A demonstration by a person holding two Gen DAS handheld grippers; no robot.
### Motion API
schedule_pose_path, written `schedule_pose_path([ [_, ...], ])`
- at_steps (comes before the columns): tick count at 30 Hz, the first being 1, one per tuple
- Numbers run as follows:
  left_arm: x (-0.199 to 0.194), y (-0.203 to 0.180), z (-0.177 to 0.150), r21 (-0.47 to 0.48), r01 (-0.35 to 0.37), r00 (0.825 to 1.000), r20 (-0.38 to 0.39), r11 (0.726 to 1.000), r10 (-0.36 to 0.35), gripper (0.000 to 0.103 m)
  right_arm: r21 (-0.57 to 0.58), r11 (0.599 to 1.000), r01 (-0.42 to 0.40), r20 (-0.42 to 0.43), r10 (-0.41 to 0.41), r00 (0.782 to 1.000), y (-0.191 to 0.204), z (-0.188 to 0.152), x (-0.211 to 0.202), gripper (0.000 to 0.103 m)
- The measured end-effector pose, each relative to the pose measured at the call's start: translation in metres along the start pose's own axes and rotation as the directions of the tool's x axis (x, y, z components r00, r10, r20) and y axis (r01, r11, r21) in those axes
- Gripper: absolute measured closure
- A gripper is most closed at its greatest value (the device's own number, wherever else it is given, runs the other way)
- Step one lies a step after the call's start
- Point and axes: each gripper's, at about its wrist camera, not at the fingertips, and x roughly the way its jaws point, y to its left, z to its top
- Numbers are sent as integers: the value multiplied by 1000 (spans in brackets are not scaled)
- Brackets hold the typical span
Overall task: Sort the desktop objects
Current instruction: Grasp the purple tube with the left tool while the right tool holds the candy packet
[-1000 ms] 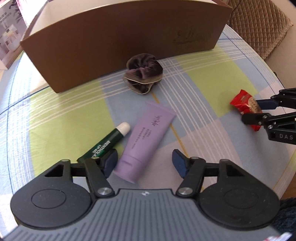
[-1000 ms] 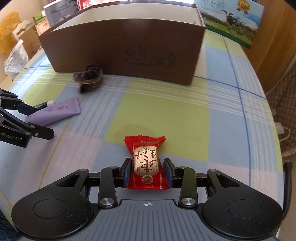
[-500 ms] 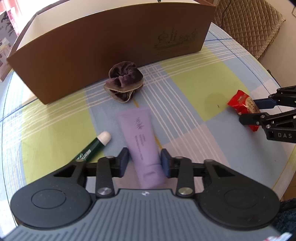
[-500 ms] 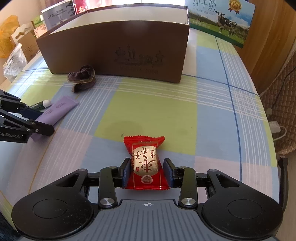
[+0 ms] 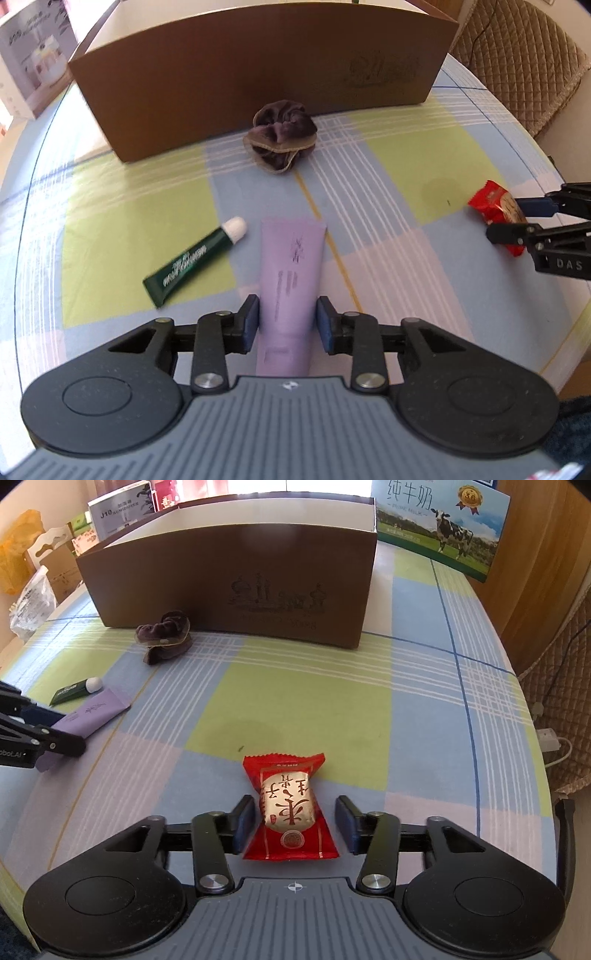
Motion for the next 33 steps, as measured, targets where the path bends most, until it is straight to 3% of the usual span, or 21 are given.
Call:
schedule_pose_path([
  [9, 3, -4, 5, -2, -19, 1000, -5, 1000, 19, 74, -14, 1000, -6, 13, 6, 1000, -1, -2, 0, 53],
  [11, 1, -5, 3, 1, -19, 1000, -6, 1000, 19, 74, -29, 999, -19, 12, 19, 1000, 1, -1, -1, 69],
  [14, -1, -5, -1, -5, -16, 1000, -3, 1000, 16, 74, -54, 998, -38, 2, 38, 999, 5, 0, -1, 77],
  [23, -11, 6, -13, -116, 30, 999, -20, 993, -32, 75, -56, 985, -165, -36, 164, 986, 22, 3, -5, 78],
  [33, -49, 14, 3, -150, 45, 994, 101, 988, -30, 75, -40, 975, -220, 36, 221, 975, 26, 31, -20, 78],
])
